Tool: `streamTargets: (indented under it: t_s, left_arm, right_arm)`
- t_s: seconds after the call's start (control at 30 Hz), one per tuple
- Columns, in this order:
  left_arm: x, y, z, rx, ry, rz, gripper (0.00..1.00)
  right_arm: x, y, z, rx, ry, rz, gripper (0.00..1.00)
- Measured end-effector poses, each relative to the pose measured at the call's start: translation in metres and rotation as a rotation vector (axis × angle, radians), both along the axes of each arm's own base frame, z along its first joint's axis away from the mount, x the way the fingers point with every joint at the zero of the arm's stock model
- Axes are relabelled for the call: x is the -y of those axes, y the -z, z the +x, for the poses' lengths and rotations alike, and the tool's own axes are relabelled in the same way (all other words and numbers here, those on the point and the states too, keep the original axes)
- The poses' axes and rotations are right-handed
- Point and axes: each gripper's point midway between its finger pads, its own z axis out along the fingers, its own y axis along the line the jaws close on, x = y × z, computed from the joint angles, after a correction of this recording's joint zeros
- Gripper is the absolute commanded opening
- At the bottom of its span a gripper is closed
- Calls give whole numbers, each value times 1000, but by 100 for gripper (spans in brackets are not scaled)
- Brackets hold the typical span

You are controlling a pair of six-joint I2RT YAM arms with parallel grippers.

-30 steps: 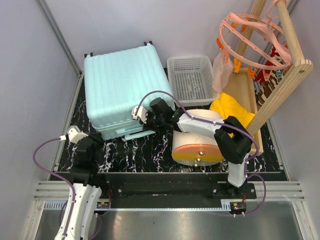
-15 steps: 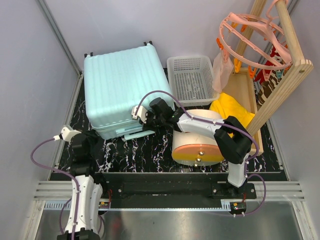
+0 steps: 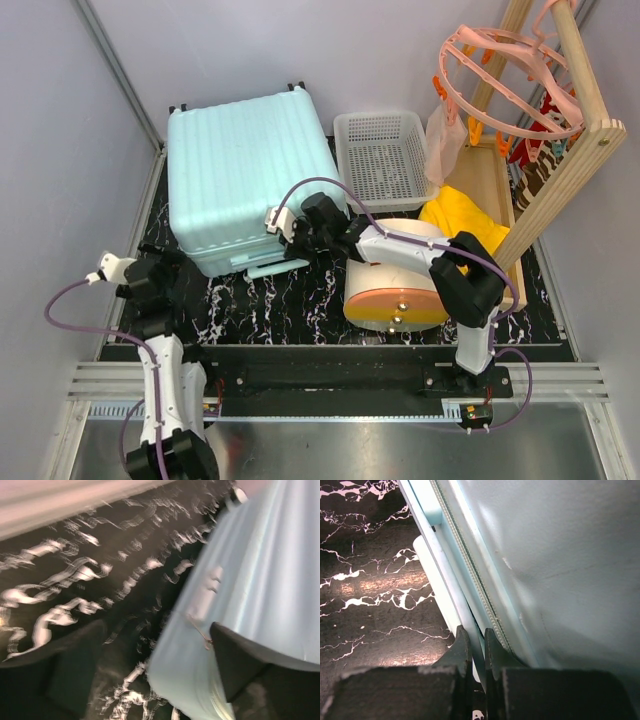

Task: Open, take out, and arrange the luggage
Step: Adjust the luggage at the center of the board.

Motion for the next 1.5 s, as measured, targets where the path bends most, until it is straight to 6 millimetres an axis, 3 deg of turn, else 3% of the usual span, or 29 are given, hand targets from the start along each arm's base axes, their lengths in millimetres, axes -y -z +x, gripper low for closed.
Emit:
streamTargets:
  t_s: [0.1, 0.27, 0.43, 0.53, 0.57, 0.63, 0.67, 0.77, 0.93, 1.07, 1.13, 1.23, 1.3, 1.37, 1.43, 1.5]
  left_arm:
    - [-12, -14, -10, -9, -64, 23, 99]
    - [-27, -65, -26, 63, -149, 80, 99]
    - [-23, -108, -20, 135, -104, 114, 99]
    - [-12, -128, -8, 147, -9, 128, 99]
    - [-8, -135, -2, 150, 28, 132, 99]
    - [0, -149, 9, 162, 106, 144, 99]
    - [5, -154, 14, 163, 149, 148, 99]
    - [13, -157, 21, 160, 224, 160, 99]
    - [22, -145, 29, 116, 318, 175, 99]
    - [25, -144, 39, 83, 382, 189, 99]
    - [25, -146, 47, 71, 410, 191, 99]
    - [28, -150, 56, 79, 450, 190, 99]
    - [31, -151, 61, 88, 480, 185, 99]
    - [33, -149, 65, 92, 502, 177, 99]
    - [36, -148, 71, 100, 525, 173, 99]
    - [38, -146, 76, 105, 550, 166, 99]
  right_arm:
    - [0, -2, -1, -12, 3, 9, 0]
    - [6, -11, -2, -43, 16, 26, 3]
    - [10, -15, -4, -59, 44, 23, 14]
    - [6, -15, -8, -65, 80, 15, 39]
    - [4, -14, -10, -69, 97, 13, 52]
    - [3, -14, -18, -109, 153, 8, 58]
    - [5, -13, -28, -142, 170, -8, 68]
    - [-2, -15, -42, -172, 206, -5, 75]
    - [-8, -24, -60, -166, 241, -19, 88]
    - [-10, -74, -92, -161, 200, 57, 96]
    - [-4, -123, -100, -127, 201, 154, 98]
    - [15, -217, -90, -39, 261, 341, 96]
    - [36, -282, -66, 12, 333, 477, 96]
    - [58, -318, -34, 46, 420, 558, 99]
    - [83, -334, 7, 69, 533, 594, 100]
    - [100, -326, 48, 67, 627, 579, 100]
